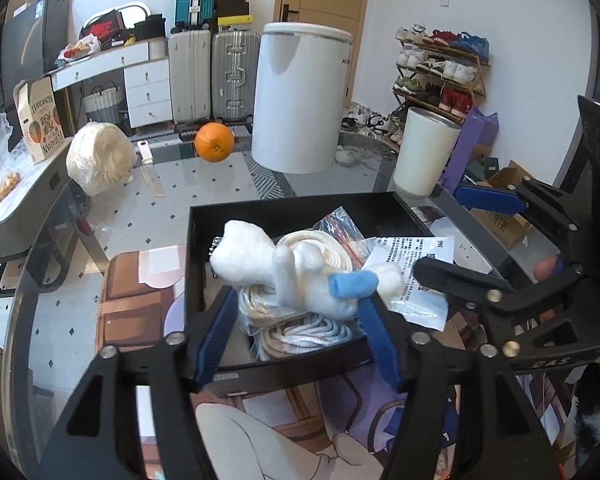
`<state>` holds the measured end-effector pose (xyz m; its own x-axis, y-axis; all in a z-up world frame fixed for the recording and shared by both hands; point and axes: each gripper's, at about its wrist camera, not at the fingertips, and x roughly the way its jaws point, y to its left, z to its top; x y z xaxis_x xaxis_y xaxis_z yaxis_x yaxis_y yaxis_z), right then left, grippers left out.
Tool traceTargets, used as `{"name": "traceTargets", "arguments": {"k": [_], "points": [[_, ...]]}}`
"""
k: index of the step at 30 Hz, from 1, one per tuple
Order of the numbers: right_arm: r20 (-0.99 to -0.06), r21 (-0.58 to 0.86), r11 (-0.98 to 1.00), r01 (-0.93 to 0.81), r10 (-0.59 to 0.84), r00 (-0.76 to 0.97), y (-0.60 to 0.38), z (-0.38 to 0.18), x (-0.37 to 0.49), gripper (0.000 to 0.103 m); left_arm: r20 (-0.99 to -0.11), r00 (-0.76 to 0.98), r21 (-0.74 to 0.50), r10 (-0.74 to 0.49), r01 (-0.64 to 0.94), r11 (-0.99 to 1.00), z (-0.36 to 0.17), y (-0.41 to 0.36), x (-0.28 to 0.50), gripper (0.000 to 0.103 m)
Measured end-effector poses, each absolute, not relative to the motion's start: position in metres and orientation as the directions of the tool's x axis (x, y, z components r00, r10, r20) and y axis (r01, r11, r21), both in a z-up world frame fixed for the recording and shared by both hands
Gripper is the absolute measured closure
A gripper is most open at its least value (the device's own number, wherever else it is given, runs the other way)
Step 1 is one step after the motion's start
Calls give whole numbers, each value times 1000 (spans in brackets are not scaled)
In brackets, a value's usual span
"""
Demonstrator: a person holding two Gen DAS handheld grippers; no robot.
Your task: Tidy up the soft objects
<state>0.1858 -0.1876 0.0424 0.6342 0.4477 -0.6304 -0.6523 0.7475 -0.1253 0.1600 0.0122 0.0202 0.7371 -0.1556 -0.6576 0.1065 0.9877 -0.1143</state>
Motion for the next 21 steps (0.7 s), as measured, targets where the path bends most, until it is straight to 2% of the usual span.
{"name": "traceTargets", "arguments": {"k": [2,4,6,7,13,21], "points": [[-614,-106,758,-644,459,642,-194,47,178,13,-635,757,-112,-157,111,988,24,13,154,14],[-590,-86,769,-633,473,655,-201,51,169,5,-605,782,-104,-149,108,989,30,14,144,11],[-570,-69,776,-627,485,663,-207,54,160,1,-582,798,-108,-155,113,988,33,16,135,1],[-561,-57,778,-625,493,665,-209,56,156,1,-573,806,-103,-148,108,989,35,18,130,0],[-525,-9,789,-614,519,675,-220,57,131,1,-485,869,-41,-96,87,995,40,23,103,0],[-496,22,790,-613,541,680,-221,47,107,1,-450,892,-22,-42,36,999,31,30,82,0]]}}
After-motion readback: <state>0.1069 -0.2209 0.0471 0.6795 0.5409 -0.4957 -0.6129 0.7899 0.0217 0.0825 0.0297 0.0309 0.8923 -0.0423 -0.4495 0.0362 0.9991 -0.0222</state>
